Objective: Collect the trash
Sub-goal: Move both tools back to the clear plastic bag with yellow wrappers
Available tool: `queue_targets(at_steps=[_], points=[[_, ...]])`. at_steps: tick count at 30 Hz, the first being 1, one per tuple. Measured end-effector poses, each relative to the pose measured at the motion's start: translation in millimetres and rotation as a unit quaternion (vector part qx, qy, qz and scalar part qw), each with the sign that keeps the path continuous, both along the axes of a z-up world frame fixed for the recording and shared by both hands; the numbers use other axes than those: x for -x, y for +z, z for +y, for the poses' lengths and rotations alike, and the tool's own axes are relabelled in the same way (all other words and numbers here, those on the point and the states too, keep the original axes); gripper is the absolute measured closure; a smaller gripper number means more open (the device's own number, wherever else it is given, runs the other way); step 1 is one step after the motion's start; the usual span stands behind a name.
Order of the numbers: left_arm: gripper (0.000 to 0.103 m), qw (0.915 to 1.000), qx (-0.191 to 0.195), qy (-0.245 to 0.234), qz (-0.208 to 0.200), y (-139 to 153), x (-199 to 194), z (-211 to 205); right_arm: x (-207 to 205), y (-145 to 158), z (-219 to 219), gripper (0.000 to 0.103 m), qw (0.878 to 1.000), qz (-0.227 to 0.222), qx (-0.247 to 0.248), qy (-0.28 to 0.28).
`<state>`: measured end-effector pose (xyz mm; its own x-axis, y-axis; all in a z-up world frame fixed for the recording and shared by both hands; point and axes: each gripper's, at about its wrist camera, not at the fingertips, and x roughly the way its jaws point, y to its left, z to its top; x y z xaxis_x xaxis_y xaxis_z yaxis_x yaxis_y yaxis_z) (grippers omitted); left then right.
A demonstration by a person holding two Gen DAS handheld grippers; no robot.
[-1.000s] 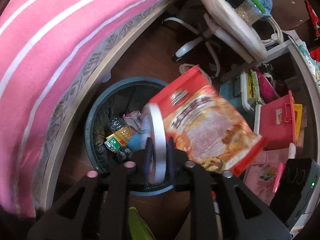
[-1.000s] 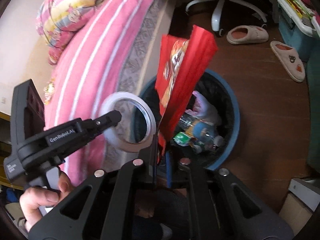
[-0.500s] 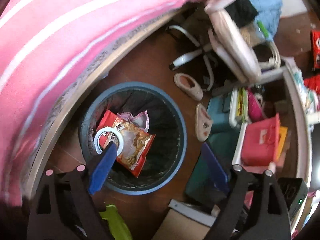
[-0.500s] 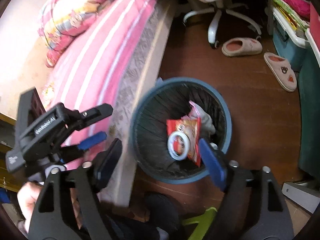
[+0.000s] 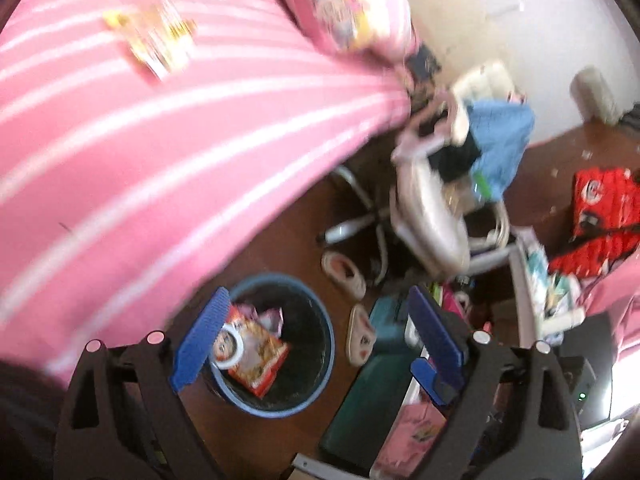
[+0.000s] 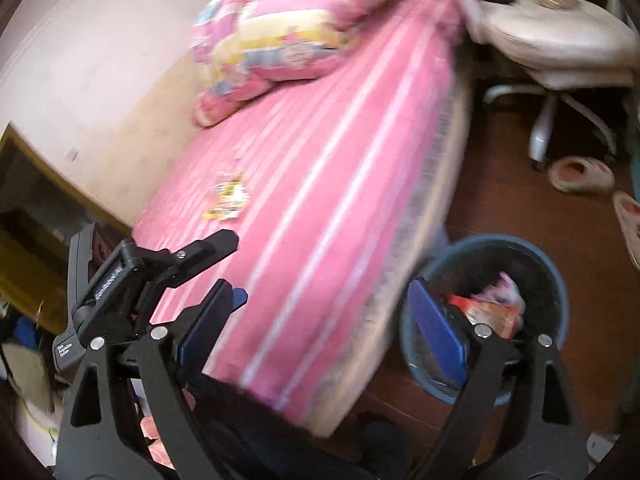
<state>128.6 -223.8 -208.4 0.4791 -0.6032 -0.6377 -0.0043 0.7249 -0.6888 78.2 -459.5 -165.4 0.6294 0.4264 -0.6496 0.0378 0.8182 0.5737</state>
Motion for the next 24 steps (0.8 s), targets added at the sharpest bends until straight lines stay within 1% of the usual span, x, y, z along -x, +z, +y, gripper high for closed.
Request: queue_targets(at_steps=[2,3,6,8,10,15,20,24], points=[[0.015,0.9997,0.011,0.022,-0.009,10.8,-1.3,31.2,-12.5,7.8,20.4,0.015,1.0,-0.008,-0.003,0.017],[0.014,0.999,0.018,0.038,-0.013,17.4,-2.9,53.1,-19.9,10.3,31.1,0.014,1.0,-0.012,-0.004,0.025],[0.013,0.9969,0.03,0.071,-0.019,26.3,-9.1,99.4,-45.2,15.2,58.8,0.014,0.999,-0.015,-0.011,0.046],[0.013,0.996,0.036,0.08,-0.016,25.5,-17.2,117.7,-62.6,18.3,76.6,0.014,0.998,-0.018,-0.016,0.057],[0.013,0.9957,0.031,0.087,-0.012,20.6,-30.7,134.6,-86.0,20.8,95.5,0.014,0.997,-0.022,-0.021,0.07],[0.013,0.9963,0.029,0.08,0.005,-1.7,-75.8,150.3,-137.2,20.3,129.5,0.014,0.995,-0.017,-0.032,0.091],[0.013,0.9973,0.021,0.067,0.025,-32.6,-125.8,150.1,-193.8,7.7,151.4,0.014,0.994,0.002,-0.039,0.106],[0.014,0.9968,0.032,0.062,0.038,-57.0,-168.6,155.3,-236.7,-4.9,161.7,0.014,0.993,0.013,-0.053,0.108]])
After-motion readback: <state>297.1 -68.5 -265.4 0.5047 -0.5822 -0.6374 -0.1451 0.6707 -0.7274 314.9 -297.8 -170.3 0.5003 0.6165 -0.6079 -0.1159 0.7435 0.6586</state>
